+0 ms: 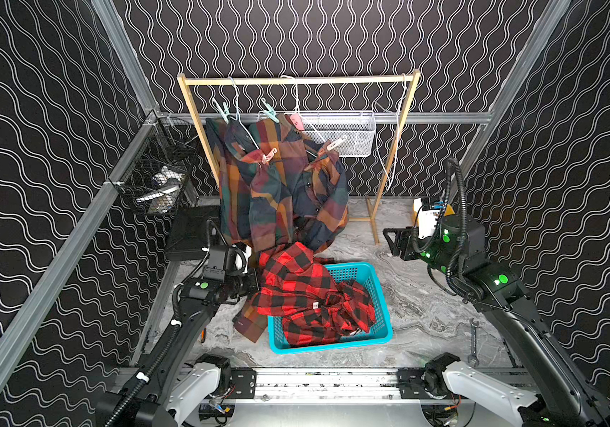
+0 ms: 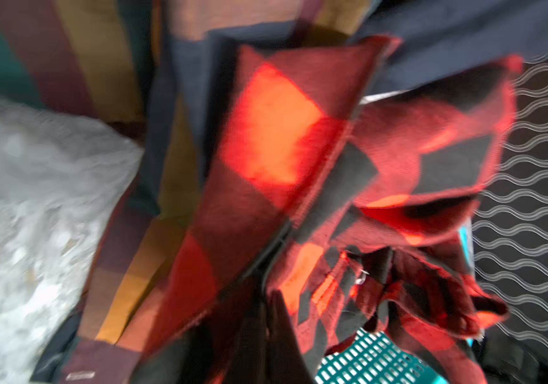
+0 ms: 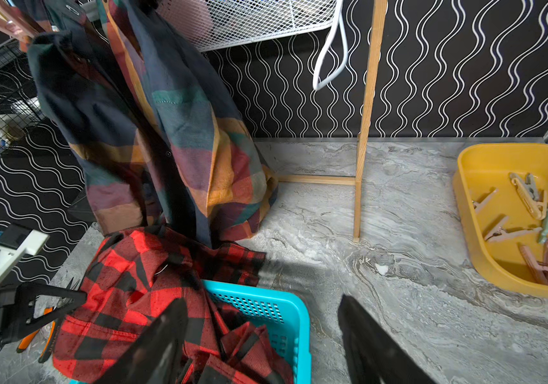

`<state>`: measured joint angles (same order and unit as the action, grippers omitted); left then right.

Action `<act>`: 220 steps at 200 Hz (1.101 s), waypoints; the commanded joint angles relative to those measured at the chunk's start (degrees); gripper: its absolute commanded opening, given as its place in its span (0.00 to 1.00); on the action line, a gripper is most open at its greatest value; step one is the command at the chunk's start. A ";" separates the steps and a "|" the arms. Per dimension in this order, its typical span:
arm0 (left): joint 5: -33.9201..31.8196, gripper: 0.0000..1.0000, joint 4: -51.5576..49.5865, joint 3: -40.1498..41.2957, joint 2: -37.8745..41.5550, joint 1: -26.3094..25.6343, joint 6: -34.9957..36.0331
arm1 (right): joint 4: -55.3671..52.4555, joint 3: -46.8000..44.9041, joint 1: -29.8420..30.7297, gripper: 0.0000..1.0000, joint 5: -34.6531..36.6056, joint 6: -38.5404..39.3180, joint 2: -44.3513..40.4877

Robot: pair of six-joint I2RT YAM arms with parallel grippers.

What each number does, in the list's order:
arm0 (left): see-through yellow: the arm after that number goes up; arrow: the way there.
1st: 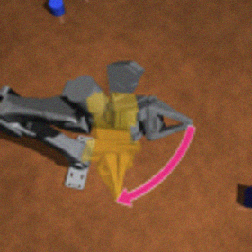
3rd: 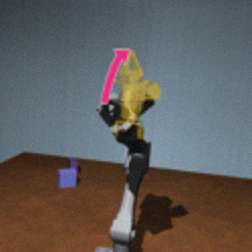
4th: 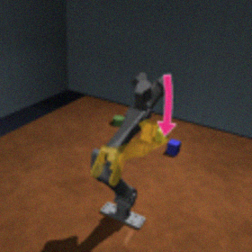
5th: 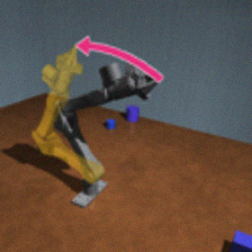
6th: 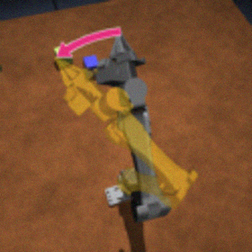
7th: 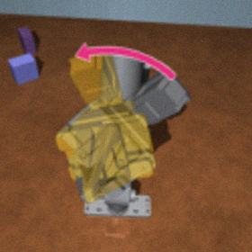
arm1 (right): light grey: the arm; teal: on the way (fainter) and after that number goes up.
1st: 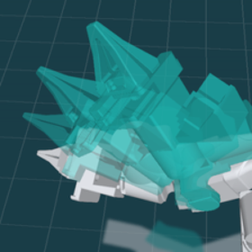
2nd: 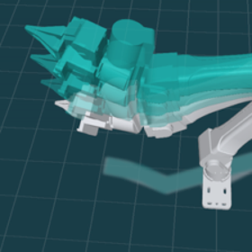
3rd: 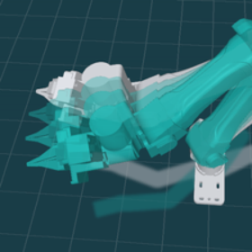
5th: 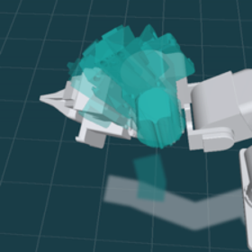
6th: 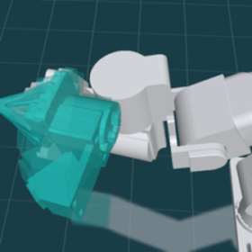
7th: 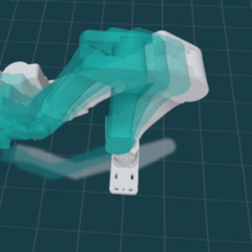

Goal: Remove the clothespins securing long-sleeve shirts to the hanger
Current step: Adjust the long-sleeve shirt at the bin.

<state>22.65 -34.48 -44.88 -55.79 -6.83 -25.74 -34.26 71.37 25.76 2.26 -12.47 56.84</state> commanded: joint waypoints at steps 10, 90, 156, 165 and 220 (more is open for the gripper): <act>3.98 0.00 4.06 -0.71 1.77 -1.19 -1.45 | 2.26 0.34 -0.01 0.73 0.27 -0.12 -0.01; -7.01 0.00 9.27 -6.44 -2.02 -31.19 -6.43 | 0.57 1.73 -0.01 0.73 3.43 1.75 -0.20; -18.55 0.00 22.85 4.17 -17.41 -45.79 -10.91 | -1.25 4.13 -0.01 0.73 2.76 2.94 0.42; -19.94 0.05 22.78 3.85 -19.14 -46.93 -10.17 | -1.16 4.84 -0.01 0.73 1.87 3.13 1.03; -27.84 0.86 13.12 -4.70 -11.84 -49.33 -1.18 | 5.82 11.71 4.41 0.71 -4.42 5.52 8.23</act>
<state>0.43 -18.09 -46.41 -72.01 -56.07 -32.27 -34.70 79.79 28.69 0.32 -8.27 62.19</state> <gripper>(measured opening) 0.817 0.707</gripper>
